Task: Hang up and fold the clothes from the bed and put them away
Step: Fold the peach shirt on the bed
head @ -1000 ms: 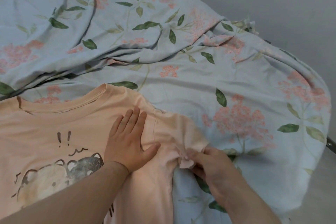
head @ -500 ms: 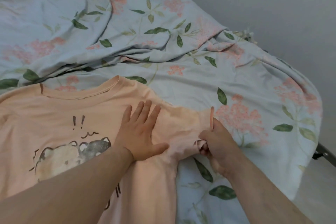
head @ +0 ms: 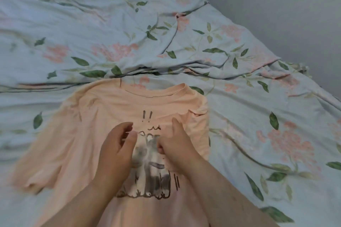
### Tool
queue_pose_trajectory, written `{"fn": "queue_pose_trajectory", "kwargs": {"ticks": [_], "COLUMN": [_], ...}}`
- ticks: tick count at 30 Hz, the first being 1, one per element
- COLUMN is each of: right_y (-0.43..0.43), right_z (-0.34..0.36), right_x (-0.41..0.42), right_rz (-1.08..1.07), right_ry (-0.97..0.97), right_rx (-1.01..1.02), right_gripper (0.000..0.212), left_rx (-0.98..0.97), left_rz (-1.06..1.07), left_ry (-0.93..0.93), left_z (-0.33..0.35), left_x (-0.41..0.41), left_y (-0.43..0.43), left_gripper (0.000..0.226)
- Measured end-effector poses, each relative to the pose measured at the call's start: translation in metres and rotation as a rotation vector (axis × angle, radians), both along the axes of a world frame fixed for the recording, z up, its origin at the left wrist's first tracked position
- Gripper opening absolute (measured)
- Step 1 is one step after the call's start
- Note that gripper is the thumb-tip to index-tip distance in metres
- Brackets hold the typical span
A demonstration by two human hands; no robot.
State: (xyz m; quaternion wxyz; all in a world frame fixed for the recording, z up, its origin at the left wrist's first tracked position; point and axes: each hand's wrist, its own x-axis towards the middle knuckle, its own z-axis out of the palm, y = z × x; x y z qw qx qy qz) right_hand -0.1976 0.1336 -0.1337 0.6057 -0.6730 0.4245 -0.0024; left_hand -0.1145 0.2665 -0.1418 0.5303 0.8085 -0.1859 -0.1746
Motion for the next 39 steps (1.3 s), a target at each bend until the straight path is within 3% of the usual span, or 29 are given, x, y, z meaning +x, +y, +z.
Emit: {"fn": "queue_pose_trajectory", "kwargs": {"ticks": [4, 6, 8, 11, 14, 17, 20, 27, 29, 33, 36, 39], "right_y": [0.039, 0.066, 0.095, 0.127, 0.125, 0.114, 0.119, 0.118, 0.119, 0.12, 0.12, 0.12], "right_z": [-0.005, -0.009, -0.016, -0.027, -0.041, -0.058, -0.069, -0.073, -0.073, -0.072, -0.072, -0.073], "right_x": [0.011, 0.022, 0.042, 0.088, 0.138, 0.157, 0.149, 0.15, 0.151, 0.153, 0.153, 0.154], "right_rz": [0.212, 0.399, 0.56, 0.706, 0.693, 0.612, 0.537, 0.589, 0.605, 0.597, 0.608, 0.601], "right_ry": [0.012, 0.005, -0.028, -0.118, -0.088, 0.046, 0.04, 0.075, 0.1, 0.127, 0.147, 0.146], "right_rx": [-0.399, -0.606, -0.729, -0.823, -0.966, -0.996, -0.972, -1.019, -1.025, -1.024, -1.014, -1.003], "right_gripper": [0.061, 0.053, 0.05, 0.053, 0.056, 0.064, 0.076, 0.082, 0.082, 0.083, 0.084, 0.085], "left_rx": [0.267, 0.473, 0.607, 0.701, 0.596, 0.617, 0.533, 0.245, 0.193, -0.018, 0.045, 0.149], "left_rz": [0.19, 0.29, 0.321, 0.265, 0.28, 0.183, 0.087, 0.38, 0.408, 0.586, 0.469, 0.443], "left_ry": [-0.169, -0.235, -0.162, -0.1, 0.015, 0.209, 0.385, 0.435, 0.451, 0.661, 0.673, 0.602], "left_z": [-0.008, -0.013, -0.016, -0.024, -0.023, -0.019, -0.014, -0.005, -0.013, -0.017, -0.018, -0.025], "left_x": [0.051, 0.075, 0.093, 0.108, 0.116, 0.125, 0.146, 0.25, 0.259, 0.236, 0.216, 0.2], "left_y": [0.087, 0.129, 0.154, 0.172, 0.166, 0.16, 0.164, 0.183, 0.187, 0.199, 0.2, 0.186], "left_gripper": [0.043, 0.029, 0.021, 0.034, 0.036, 0.019, 0.004, 0.008, 0.014, 0.046, 0.05, 0.067]}}
